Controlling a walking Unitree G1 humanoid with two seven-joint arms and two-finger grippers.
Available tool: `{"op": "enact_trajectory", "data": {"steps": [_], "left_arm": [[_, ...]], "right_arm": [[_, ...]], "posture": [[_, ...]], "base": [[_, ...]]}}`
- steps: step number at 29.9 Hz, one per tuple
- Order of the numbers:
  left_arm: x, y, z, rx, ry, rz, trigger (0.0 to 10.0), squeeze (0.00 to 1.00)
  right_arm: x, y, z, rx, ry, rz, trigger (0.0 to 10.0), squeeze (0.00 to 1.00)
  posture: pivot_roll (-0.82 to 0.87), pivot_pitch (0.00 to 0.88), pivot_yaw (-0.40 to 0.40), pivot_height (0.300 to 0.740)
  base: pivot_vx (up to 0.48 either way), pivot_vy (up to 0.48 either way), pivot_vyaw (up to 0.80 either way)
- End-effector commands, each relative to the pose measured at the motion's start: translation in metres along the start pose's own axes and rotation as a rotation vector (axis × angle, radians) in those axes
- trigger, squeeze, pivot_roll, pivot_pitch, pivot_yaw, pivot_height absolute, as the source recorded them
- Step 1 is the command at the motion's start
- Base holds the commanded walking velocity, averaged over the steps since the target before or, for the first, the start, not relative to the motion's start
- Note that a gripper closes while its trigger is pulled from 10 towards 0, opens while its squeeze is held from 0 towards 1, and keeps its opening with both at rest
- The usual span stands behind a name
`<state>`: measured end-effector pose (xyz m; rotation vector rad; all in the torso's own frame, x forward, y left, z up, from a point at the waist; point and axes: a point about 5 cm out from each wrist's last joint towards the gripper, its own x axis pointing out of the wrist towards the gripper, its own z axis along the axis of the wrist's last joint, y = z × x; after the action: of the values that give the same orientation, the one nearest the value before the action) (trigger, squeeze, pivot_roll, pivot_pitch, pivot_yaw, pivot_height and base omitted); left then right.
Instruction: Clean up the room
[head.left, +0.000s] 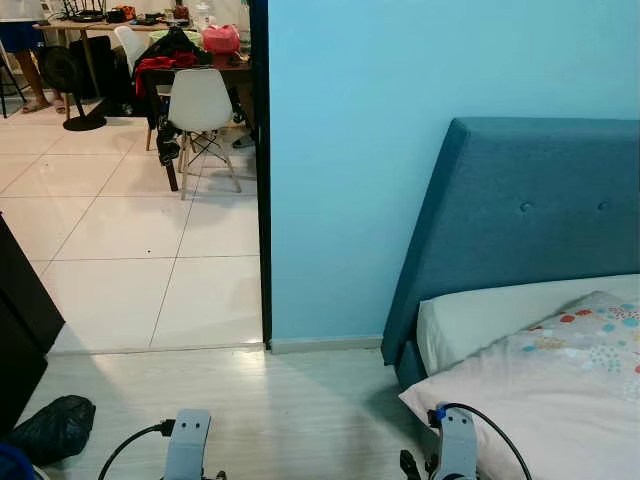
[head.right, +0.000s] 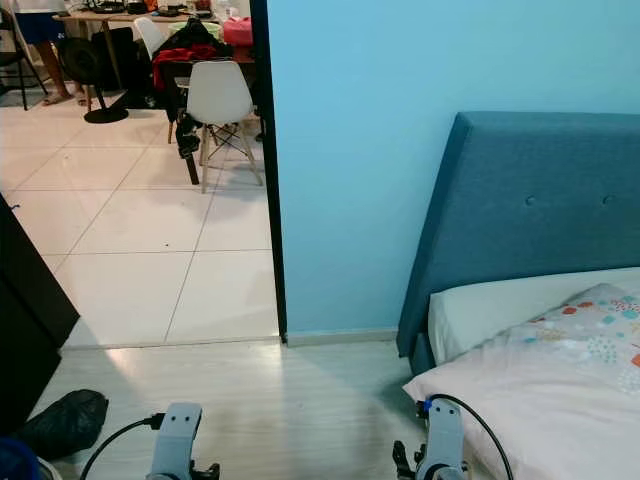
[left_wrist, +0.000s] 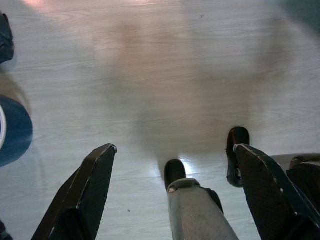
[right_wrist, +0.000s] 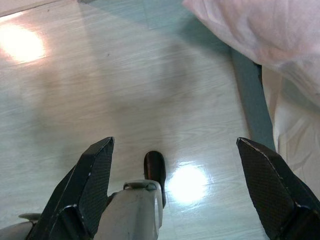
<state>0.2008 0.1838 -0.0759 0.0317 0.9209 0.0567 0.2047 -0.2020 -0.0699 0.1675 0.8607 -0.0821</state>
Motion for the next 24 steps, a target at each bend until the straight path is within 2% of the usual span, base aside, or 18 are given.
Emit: {"op": "enact_trajectory", "data": {"steps": [1, 16, 17, 22, 23, 24], "left_arm": [[-0.001, 0.001, -0.006, -0.007, 0.014, 0.002, 10.0, 1.0], [-0.001, 0.0, -0.005, -0.021, 0.013, -0.01, 10.0, 1.0], [-0.001, -0.002, -0.009, -0.025, 0.043, -0.027, 10.0, 0.57], [-0.001, -0.002, -0.009, -0.025, 0.043, -0.027, 10.0, 0.57], [-0.001, -0.005, -0.012, -0.012, 0.06, -0.05, 10.0, 0.0], [-0.002, -0.009, -0.016, -0.01, 0.07, -0.075, 10.0, 0.0]], "right_arm": [[-0.001, -0.002, -0.003, 0.021, -0.002, -0.006, 10.0, 1.0], [-0.001, -0.003, -0.005, 0.032, 0.007, -0.005, 10.0, 1.0], [-0.002, -0.004, -0.007, 0.052, 0.022, -0.026, 10.0, 0.0], [-0.002, -0.004, -0.007, 0.052, 0.022, -0.026, 10.0, 0.0], [-0.002, -0.006, -0.01, 0.08, 0.045, -0.046, 10.0, 0.0], [-0.003, -0.009, -0.014, 0.08, 0.074, -0.062, 10.0, 0.0]], "posture": [[0.07, 0.0, -0.074, 0.74], [0.07, 0.001, -0.07, 0.74], [0.06, 0.002, -0.068, 0.74], [0.06, 0.002, -0.068, 0.74], [0.06, 0.0, -0.068, 0.74], [0.06, 0.0, -0.072, 0.74]], "base": [[0.0, 0.0, 0.0], [0.0, 0.0, 0.0], [0.0, 0.0, 0.0], [0.0, 0.0, 0.0], [0.0, 0.0, -0.77], [0.0, 0.0, -0.8]]}}
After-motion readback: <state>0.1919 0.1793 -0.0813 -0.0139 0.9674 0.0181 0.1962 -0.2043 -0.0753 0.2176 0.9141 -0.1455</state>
